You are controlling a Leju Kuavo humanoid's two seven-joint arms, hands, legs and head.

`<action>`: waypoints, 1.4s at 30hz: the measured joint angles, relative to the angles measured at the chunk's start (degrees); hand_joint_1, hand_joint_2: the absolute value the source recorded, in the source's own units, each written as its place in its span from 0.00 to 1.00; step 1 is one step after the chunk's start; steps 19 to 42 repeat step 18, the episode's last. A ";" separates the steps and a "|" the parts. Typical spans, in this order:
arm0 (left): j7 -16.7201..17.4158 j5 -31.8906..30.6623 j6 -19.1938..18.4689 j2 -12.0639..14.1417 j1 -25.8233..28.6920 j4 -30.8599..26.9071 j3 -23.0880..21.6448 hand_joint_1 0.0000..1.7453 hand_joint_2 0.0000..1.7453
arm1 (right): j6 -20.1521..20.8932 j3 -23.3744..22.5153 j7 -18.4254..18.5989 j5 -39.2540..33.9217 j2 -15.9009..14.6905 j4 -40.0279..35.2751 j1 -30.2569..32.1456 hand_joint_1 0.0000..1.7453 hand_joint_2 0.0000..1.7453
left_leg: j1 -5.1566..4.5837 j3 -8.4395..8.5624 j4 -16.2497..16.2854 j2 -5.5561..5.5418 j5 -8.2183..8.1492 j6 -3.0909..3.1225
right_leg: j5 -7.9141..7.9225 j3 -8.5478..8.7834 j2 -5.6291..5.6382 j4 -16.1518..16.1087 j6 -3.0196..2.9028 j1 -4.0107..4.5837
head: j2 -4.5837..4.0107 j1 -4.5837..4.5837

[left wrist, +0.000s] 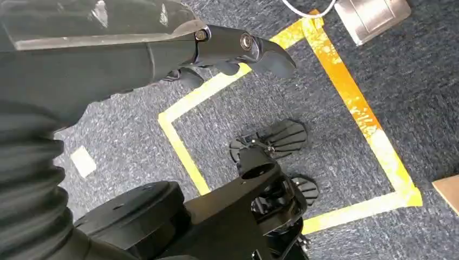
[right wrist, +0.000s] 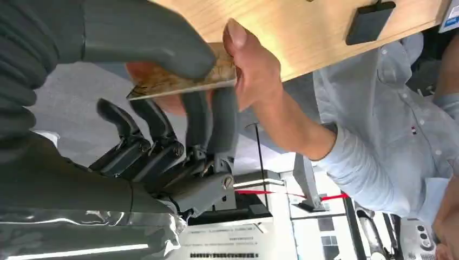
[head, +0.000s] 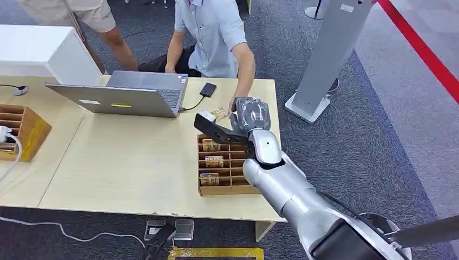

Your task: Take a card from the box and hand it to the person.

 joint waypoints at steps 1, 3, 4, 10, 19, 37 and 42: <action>-0.07 -0.11 -0.04 0.00 -0.04 0.00 -0.02 0.00 1.00 | -0.16 0.00 -0.02 -0.02 -0.02 0.13 0.00 0.00 1.00 | 0.00 0.00 0.00 0.00 0.00 0.00 | 0.00 0.00 0.00 0.00 0.00 0.00 | 0.00 0.00; -0.33 -0.42 -0.20 -0.07 -0.19 0.00 -0.02 0.00 1.00 | -0.64 0.00 -0.11 -0.02 -0.07 0.27 0.00 0.00 1.00 | 0.00 0.00 0.00 0.01 0.00 0.00 | 0.00 -0.01 0.00 0.00 0.00 0.00 | 0.00 0.00; -0.48 -0.46 -0.20 -0.11 -0.30 0.00 -0.02 0.00 1.00 | -1.05 0.00 -0.22 -0.02 -0.11 0.29 0.01 0.00 1.00 | 0.00 0.01 0.00 0.01 0.00 0.00 | 0.00 0.00 0.00 0.00 0.00 0.00 | 0.00 -0.02; -0.59 -0.61 -0.20 -0.26 -0.56 0.00 -0.02 0.00 1.00 | -3.33 -0.04 -1.77 0.26 -0.35 0.46 0.04 0.00 1.00 | 0.00 0.00 0.00 0.02 0.00 0.00 | 0.00 0.01 0.01 0.01 0.00 0.00 | 0.00 0.00; -0.68 -0.85 0.28 -0.26 -0.46 0.00 -0.02 0.00 1.00 | 1.81 -0.02 -7.63 -2.65 -0.61 -4.04 2.88 0.00 1.00 | 0.00 0.01 0.00 0.01 0.00 0.00 | 0.00 0.01 0.01 0.01 -0.01 0.00 | 0.00 0.00; -0.68 -0.85 0.28 -0.26 -0.46 0.00 -0.02 0.00 1.00 | 1.81 -0.02 -7.63 -2.65 -0.61 -4.04 2.88 0.00 1.00 | 0.00 0.01 0.00 0.01 0.00 0.00 | 0.00 0.01 0.01 0.01 -0.01 0.00 | 0.00 0.00; -0.68 -0.85 0.28 -0.26 -0.46 0.00 -0.02 0.00 1.00 | 1.81 -0.02 -7.63 -2.65 -0.61 -4.04 2.88 0.00 1.00 | 0.00 0.01 0.00 0.01 0.00 0.00 | 0.00 0.01 0.01 0.01 -0.01 0.00 | 0.00 0.00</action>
